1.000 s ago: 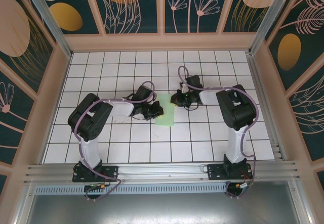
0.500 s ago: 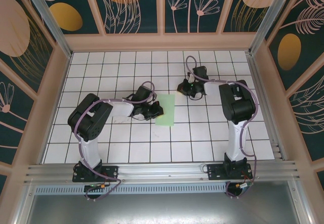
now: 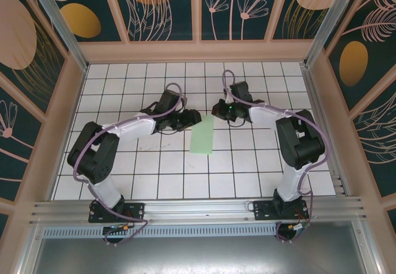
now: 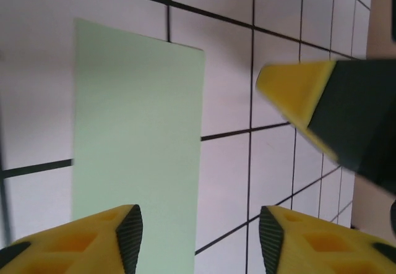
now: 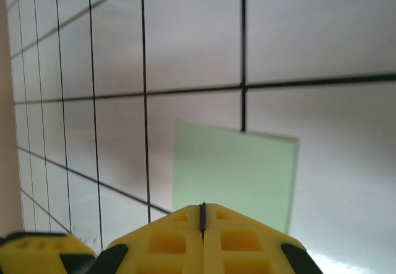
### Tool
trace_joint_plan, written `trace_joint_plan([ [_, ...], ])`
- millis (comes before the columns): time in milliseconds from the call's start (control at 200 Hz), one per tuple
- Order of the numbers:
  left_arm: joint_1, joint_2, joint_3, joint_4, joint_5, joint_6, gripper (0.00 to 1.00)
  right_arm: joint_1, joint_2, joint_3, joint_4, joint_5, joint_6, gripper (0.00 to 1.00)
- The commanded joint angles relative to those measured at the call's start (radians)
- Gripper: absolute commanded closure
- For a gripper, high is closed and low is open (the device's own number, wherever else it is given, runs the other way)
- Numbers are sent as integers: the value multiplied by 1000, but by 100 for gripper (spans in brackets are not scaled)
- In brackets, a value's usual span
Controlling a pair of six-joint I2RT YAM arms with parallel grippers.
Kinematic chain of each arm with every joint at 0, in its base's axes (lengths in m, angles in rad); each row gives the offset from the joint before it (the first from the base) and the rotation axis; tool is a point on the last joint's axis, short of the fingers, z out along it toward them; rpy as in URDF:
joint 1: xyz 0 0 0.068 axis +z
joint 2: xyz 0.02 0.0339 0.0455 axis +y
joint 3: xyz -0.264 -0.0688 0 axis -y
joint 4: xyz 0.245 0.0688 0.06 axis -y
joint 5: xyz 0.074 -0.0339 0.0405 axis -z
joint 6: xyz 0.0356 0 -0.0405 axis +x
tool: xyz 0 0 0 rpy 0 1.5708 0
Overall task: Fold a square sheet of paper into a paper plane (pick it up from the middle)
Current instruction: Fold the triangle a second time at the center of the table.
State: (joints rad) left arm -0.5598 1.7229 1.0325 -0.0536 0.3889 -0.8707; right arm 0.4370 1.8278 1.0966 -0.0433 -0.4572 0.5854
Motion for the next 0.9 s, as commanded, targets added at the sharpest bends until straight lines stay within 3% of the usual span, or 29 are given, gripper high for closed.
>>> trace_joint_plan([
  [0,14,-41,-54,-82,-71,-14,39,34,29,-17,-31,27,31,93],
  [280,3,-102,-193,-77,-52,-88,32,56,124,22,-41,45,47,86],
  [510,-27,-102,-203,-100,-16,-100,26,45,150,-12,-32,57,69,83],
  [896,-48,-79,-193,-49,66,-144,29,14,148,-73,19,5,86,82],
])
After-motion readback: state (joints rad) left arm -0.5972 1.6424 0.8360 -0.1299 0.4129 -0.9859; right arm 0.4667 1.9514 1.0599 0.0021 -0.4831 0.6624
